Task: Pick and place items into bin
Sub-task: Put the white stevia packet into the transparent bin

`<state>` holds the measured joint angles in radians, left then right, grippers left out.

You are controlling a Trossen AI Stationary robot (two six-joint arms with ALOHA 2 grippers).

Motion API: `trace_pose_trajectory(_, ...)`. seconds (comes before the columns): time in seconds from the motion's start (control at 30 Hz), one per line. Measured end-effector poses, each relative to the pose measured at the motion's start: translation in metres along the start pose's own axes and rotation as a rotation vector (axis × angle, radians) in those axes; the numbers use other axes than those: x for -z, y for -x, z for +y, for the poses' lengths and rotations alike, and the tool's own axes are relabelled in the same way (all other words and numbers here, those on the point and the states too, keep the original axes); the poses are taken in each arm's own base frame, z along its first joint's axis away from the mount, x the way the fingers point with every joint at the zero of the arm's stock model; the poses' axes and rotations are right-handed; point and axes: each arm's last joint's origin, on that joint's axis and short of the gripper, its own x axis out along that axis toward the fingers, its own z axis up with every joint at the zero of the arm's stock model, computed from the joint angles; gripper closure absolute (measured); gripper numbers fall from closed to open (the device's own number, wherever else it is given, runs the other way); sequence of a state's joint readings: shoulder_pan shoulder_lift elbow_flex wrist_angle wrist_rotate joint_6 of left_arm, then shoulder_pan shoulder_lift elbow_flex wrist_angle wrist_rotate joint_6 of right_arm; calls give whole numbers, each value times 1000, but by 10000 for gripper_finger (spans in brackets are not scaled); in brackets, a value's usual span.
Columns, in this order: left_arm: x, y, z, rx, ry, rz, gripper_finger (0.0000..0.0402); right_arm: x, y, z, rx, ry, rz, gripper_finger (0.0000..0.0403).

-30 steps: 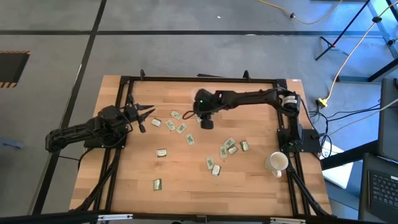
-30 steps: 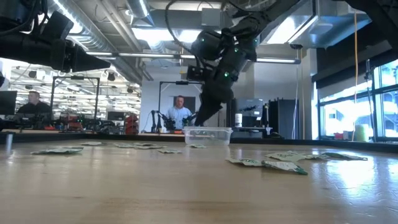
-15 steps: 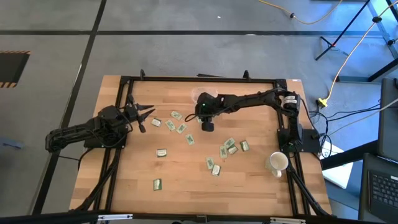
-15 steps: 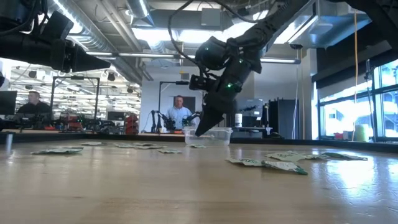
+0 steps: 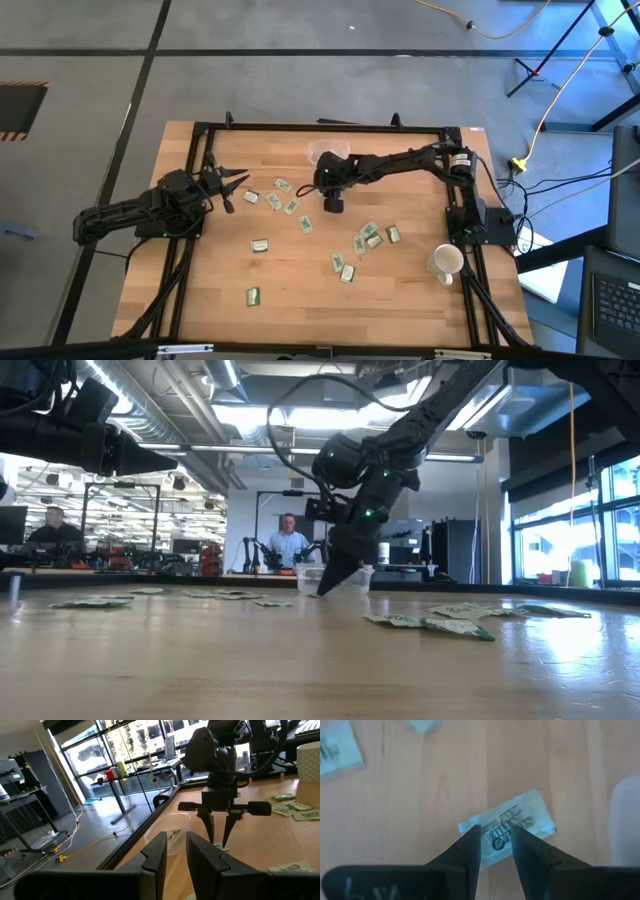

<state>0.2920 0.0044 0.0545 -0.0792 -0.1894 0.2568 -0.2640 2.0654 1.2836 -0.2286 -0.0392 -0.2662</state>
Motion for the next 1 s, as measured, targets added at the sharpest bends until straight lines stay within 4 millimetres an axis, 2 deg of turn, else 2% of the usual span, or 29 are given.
trace_pose_trajectory(0.17,0,0,0,1,-1,5,334,2,-5,-3,-3,-9,6,312)
trace_pose_trajectory(0.57,1,0,0,2,-1,7,334,0,-2,-4,1,-10,31,372)
trace_pose_trajectory(0.67,1,0,0,2,-2,7,334,-8,3,-5,-9,-9,67,379)
trace_pose_trajectory(0.83,1,0,0,3,-2,7,334,-31,19,-14,-7,-9,67,385)
trace_pose_trajectory(1.0,1,0,0,2,-2,7,334,-51,41,-35,17,8,66,386)
